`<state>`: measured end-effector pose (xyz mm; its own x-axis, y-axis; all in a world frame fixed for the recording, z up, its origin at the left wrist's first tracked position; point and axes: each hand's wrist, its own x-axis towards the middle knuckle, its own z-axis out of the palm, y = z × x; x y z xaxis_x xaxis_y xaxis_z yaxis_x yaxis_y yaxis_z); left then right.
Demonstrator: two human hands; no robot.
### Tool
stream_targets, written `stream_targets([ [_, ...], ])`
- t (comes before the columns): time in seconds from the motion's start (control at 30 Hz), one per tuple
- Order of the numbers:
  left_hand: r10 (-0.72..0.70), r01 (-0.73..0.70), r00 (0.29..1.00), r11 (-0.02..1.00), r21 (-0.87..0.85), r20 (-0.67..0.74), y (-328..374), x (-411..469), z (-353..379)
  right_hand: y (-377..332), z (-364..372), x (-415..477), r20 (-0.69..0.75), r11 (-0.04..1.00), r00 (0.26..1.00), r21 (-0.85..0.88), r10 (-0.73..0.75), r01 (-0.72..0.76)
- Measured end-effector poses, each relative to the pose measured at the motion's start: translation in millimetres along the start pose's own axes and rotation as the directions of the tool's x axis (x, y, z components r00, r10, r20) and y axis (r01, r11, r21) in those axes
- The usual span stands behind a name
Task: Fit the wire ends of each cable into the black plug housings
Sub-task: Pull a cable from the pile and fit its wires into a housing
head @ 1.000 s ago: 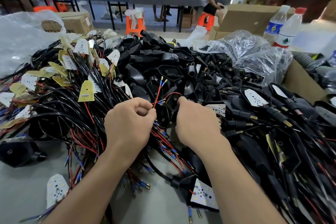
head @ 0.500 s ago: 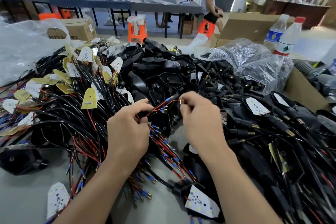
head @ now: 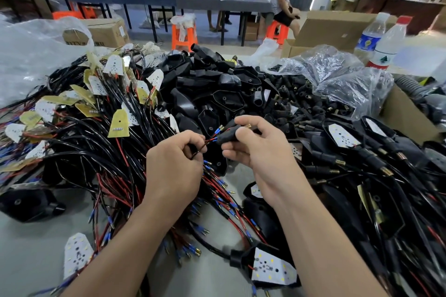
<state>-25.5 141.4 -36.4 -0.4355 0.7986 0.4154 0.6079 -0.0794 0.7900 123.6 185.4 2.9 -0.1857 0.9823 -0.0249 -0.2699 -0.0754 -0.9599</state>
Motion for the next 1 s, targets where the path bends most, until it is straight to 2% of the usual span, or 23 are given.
stream_targets([
  [0.13,0.04,-0.041,0.999,0.998,0.037,0.033,5,-2,0,4,0,1,0.021,0.999,0.999,-0.037,0.031,-0.03],
  [0.27,0.067,-0.067,0.997,0.998,-0.012,0.034,11,-4,-1,8,0,2,0.025,0.997,0.999,-0.071,0.044,-0.043],
  [0.6,-0.001,0.002,1.0,0.993,-0.118,0.007,9,1,-2,6,-1,6,-0.14,0.991,0.99,0.133,-0.008,0.027],
  [0.87,0.02,-0.011,0.997,0.993,-0.118,0.07,12,-1,-4,3,-4,6,-0.129,0.984,0.992,0.175,-0.005,0.028],
  [1.0,0.035,-0.028,0.998,0.993,-0.114,0.06,11,-1,-3,3,-5,6,-0.094,0.995,0.996,0.104,-0.002,0.012],
])
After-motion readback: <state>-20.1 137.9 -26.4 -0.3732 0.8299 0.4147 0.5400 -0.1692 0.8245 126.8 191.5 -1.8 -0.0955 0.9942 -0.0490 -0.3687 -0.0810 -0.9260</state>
